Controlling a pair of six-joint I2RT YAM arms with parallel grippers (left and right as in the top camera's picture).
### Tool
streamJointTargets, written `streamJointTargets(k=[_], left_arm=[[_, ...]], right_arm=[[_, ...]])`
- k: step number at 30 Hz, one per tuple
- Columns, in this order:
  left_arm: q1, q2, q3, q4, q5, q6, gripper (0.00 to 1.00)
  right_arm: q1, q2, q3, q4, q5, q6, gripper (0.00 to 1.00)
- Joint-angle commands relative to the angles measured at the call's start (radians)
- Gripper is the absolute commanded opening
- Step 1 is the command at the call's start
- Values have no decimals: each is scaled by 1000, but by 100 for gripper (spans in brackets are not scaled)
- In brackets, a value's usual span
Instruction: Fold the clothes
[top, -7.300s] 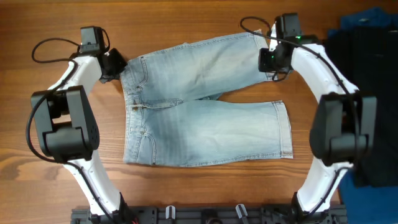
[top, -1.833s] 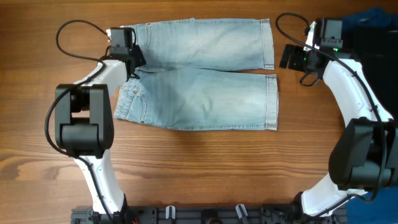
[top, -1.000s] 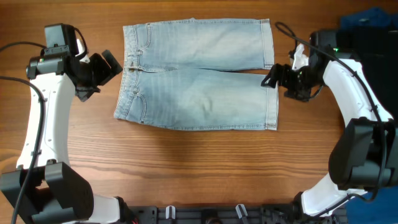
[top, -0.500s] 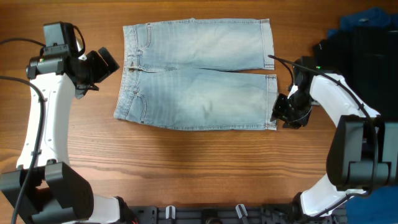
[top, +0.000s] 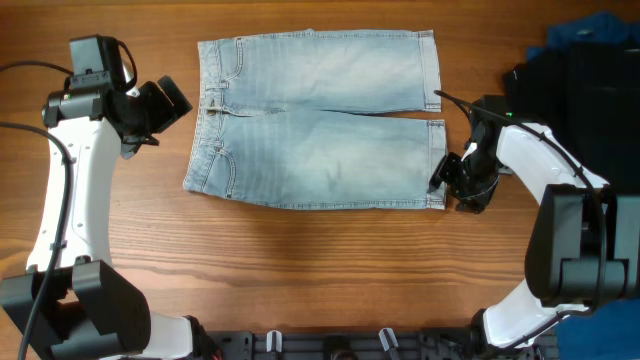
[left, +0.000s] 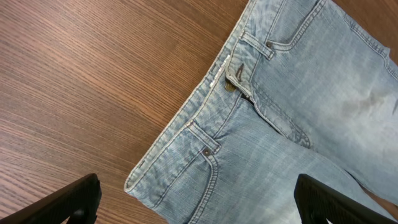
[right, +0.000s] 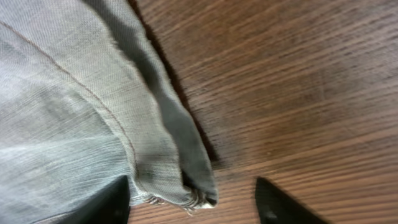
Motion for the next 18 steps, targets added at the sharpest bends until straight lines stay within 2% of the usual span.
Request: streamJointTargets(k=[1, 4, 10, 13, 15, 17, 18], left_arm=[[-2, 2, -5, 0, -13, 8, 100], [-2, 2, -5, 0, -13, 8, 100], [-2, 2, -5, -1, -13, 8, 100], [-2, 2, -5, -1, -13, 8, 100], [-2, 2, -5, -1, -13, 8, 100], [-2, 2, -5, -2, -14, 8, 100], [-2, 2, -5, -2, -14, 8, 100]], right_arm=[[2, 0, -10, 17, -55, 26, 72], [12, 1, -10, 26, -71, 32, 77], [45, 1, -65, 83, -72, 91, 80], [45, 1, -69, 80, -71, 97, 97], [45, 1, -69, 82, -71, 98, 80], [45, 1, -69, 82, -71, 101, 54], [45, 1, -69, 82, -71, 100, 46]])
